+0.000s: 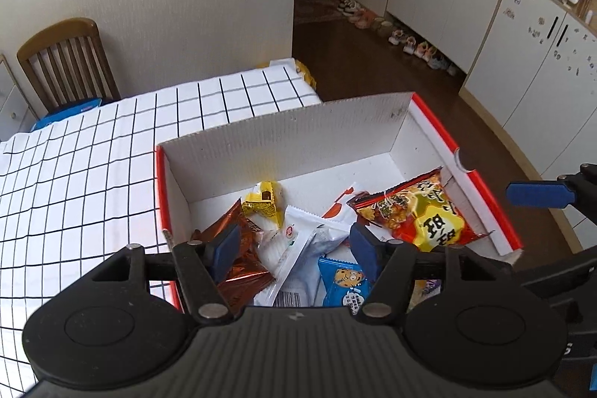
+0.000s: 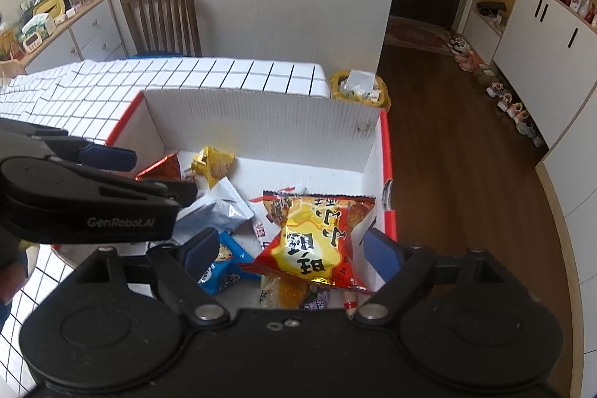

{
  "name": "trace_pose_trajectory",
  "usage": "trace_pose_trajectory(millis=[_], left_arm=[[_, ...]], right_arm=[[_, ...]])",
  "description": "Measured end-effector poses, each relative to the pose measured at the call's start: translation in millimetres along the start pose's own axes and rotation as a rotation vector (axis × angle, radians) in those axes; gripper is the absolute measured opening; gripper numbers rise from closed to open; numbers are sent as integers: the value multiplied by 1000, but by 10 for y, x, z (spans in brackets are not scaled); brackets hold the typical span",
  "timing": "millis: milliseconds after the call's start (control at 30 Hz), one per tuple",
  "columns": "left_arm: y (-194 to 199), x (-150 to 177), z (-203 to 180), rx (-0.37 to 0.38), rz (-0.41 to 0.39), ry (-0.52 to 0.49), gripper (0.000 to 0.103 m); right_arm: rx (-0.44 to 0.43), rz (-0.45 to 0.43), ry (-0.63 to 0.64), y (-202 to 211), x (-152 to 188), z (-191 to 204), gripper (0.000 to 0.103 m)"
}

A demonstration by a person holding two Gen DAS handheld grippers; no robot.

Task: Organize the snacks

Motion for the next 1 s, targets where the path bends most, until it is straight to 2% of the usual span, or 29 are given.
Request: trace_pose_trajectory(millis=[333, 567, 700, 867, 933, 1000], left_arm=[[465, 117, 104, 23, -84, -5, 64], [805, 268, 219, 52, -144, 21, 65], [997, 372, 282, 50, -182, 24, 74], [1200, 482, 350, 66, -213, 46, 75], [1275, 528, 370, 68, -227, 44, 81], [1351, 582, 390, 67, -240, 46, 81]], right_arm=[[-17, -52, -12, 306, 72, 88, 93], [-42, -121, -58, 564, 136, 105, 100], [-52, -159, -85, 688, 172, 116, 103], [-62, -204, -84, 854, 226, 173, 103], [-67, -223, -86, 929, 246, 202, 103], [-78, -243, -96, 1004, 272, 227, 103]])
Point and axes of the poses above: each gripper's, at about its wrist camera, not at the fingertips, and y roughly against the way its jaws point, z to its left, x to its underside, the point moved 3 cm from there along -y, roughly the way its jaws point, and after that the axes turned 9 degrees about -y, right-handed, at the moved point
